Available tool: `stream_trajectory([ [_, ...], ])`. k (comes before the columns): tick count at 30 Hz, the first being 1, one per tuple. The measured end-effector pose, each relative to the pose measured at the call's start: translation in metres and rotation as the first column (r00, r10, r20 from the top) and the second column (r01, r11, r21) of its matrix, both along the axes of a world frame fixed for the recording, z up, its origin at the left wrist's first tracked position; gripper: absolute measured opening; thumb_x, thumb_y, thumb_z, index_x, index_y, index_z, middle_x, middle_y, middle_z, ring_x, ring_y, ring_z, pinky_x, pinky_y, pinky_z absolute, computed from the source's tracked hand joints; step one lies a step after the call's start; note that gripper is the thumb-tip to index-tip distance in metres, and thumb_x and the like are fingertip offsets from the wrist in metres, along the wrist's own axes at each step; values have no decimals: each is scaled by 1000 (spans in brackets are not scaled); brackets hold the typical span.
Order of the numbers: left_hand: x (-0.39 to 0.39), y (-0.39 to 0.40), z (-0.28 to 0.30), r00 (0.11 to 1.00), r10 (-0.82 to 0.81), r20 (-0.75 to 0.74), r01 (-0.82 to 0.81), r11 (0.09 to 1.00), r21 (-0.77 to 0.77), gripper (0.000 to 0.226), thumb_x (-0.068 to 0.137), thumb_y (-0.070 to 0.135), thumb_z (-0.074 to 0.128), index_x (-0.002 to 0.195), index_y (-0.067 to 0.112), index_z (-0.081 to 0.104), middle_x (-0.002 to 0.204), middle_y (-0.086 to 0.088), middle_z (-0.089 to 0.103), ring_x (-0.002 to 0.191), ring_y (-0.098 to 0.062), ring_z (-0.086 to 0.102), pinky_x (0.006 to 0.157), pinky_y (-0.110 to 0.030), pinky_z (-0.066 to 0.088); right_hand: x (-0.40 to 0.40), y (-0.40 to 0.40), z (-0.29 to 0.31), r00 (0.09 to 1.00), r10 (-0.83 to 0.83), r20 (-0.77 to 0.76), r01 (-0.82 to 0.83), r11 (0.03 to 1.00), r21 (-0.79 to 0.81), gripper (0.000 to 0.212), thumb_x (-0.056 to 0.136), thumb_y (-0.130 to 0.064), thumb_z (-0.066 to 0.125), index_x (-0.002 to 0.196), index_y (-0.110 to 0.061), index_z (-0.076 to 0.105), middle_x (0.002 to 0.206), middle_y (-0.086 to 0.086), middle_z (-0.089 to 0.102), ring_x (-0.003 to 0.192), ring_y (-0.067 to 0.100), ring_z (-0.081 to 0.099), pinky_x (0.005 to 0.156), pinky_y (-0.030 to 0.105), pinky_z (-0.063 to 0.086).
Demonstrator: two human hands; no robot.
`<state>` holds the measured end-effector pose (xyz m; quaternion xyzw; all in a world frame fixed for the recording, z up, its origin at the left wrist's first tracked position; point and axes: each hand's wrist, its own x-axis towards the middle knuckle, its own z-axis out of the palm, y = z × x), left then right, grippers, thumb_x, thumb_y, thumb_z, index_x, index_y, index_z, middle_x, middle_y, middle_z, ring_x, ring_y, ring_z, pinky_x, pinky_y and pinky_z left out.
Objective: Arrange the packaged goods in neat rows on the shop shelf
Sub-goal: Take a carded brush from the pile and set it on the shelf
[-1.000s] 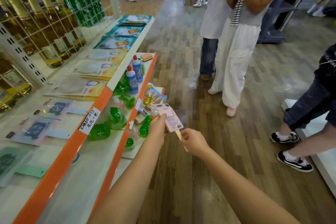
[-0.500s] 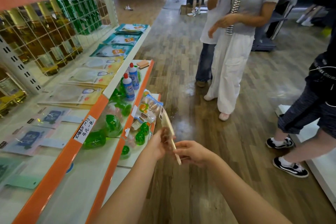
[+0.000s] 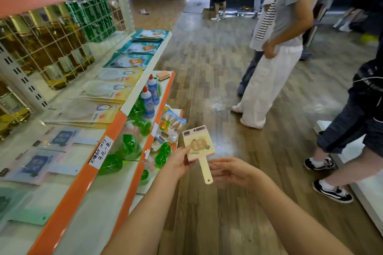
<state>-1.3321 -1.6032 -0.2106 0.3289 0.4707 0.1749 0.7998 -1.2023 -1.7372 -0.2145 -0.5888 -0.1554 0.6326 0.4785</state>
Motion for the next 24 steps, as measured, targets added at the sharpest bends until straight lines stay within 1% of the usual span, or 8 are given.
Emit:
stream_trajectory([
  [4, -6, 13, 0, 1000, -23, -21, 24, 998, 51, 14, 100, 11, 44, 90, 13, 54, 84, -5, 62, 72, -16, 58, 56, -26, 49, 14, 15, -6, 992, -58, 110, 65, 996, -55, 14, 93, -15, 59, 105, -8, 63, 104, 10, 67, 92, 23, 63, 92, 41, 51],
  [8, -13, 28, 4, 1000, -11, -29, 14, 995, 99, 14, 100, 11, 45, 91, 16, 54, 85, -3, 62, 72, -15, 60, 55, -26, 51, 22, 41, -7, 958, -27, 286, 58, 993, -99, 15, 95, -18, 55, 105, -9, 61, 98, 6, 67, 84, 20, 63, 78, 32, 53],
  [12, -15, 47, 14, 998, 47, -35, -41, 987, 156, 11, 99, 10, 47, 92, 14, 54, 78, -3, 64, 57, -11, 65, 45, -22, 53, 30, 81, -11, 852, 82, 518, -9, 990, -141, 18, 96, -17, 52, 107, -6, 61, 96, 7, 63, 75, 15, 56, 63, 23, 47],
  [14, -15, 57, 21, 995, 90, -41, -81, 979, 187, 10, 99, 11, 47, 93, 15, 54, 76, -1, 65, 62, -11, 64, 46, -22, 54, 37, 104, -11, 807, 142, 573, -70, 987, -146, 12, 94, -15, 52, 99, -9, 61, 91, 8, 60, 70, 15, 53, 58, 22, 42],
  [18, -11, 77, 35, 976, 214, -40, -200, 952, 231, 6, 98, 13, 50, 102, 13, 54, 78, -2, 67, 64, -12, 63, 53, -28, 54, 50, 149, 2, 679, 256, 688, -226, 965, -136, 10, 90, -15, 55, 83, -13, 62, 80, 8, 60, 70, 18, 53, 59, 28, 44],
  [20, -11, 86, 43, 959, 279, -51, -256, 928, 270, 11, 97, 13, 51, 108, 12, 52, 70, 1, 69, 53, -8, 64, 54, -28, 52, 56, 172, 11, 614, 272, 741, -293, 950, -106, 19, 87, -13, 55, 70, -15, 62, 68, 5, 58, 64, 18, 52, 64, 36, 48],
  [22, -13, 90, 52, 937, 346, -42, -323, 907, 270, 4, 98, 13, 51, 100, 13, 54, 64, 2, 69, 50, -8, 64, 49, -25, 52, 58, 190, 23, 548, 284, 787, -352, 931, -91, 19, 90, -16, 55, 76, -12, 66, 68, 1, 57, 64, 17, 52, 64, 31, 44],
  [24, -18, 90, 64, 910, 413, -35, -391, 883, 260, 6, 98, 13, 50, 93, 15, 52, 70, -1, 67, 59, -13, 63, 46, -24, 51, 58, 208, 32, 495, 295, 817, -406, 910, -82, 22, 93, -19, 53, 93, -3, 68, 79, 6, 59, 72, 19, 53, 66, 26, 40],
])
